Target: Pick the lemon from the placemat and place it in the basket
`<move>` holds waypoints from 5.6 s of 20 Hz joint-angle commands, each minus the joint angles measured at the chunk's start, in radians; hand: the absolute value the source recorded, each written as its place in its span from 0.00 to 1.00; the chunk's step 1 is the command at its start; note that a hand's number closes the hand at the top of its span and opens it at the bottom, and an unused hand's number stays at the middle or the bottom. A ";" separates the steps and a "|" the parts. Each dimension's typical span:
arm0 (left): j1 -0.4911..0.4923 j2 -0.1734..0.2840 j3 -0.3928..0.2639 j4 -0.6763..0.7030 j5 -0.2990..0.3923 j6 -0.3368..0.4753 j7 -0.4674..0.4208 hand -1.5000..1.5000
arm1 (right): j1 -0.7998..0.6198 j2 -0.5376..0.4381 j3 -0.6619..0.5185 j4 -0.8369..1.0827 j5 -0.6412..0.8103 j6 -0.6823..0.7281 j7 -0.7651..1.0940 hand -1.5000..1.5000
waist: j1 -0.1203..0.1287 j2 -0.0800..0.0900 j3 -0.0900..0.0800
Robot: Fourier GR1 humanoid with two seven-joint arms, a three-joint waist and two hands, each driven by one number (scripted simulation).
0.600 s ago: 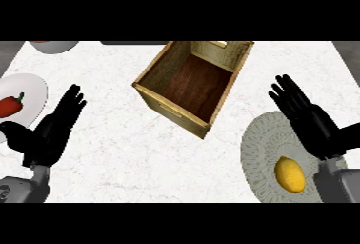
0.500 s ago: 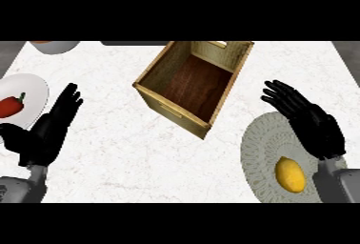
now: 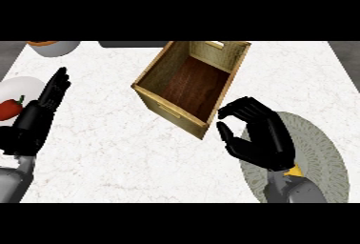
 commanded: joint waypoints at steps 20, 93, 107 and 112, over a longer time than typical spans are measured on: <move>-0.025 -0.002 0.004 -0.016 -0.046 0.012 0.022 0.50 | -0.342 -0.695 0.153 -0.184 0.347 0.573 0.884 0.00 | -0.006 -0.007 -0.009; -0.044 -0.296 0.291 0.063 -0.352 -0.280 0.003 0.50 | 0.083 -0.378 -0.033 0.081 0.915 0.867 0.531 0.00 | 0.009 0.007 -0.002; -0.005 -0.308 0.325 0.031 -0.345 -0.325 -0.010 0.50 | 0.040 -0.368 -0.049 0.272 1.108 0.657 0.304 1.00 | 0.014 0.009 -0.002; 0.017 -0.303 0.316 -0.052 -0.360 -0.307 0.041 0.50 | 0.036 -0.395 -0.259 0.180 1.118 0.580 0.557 1.00 | 0.006 0.005 -0.002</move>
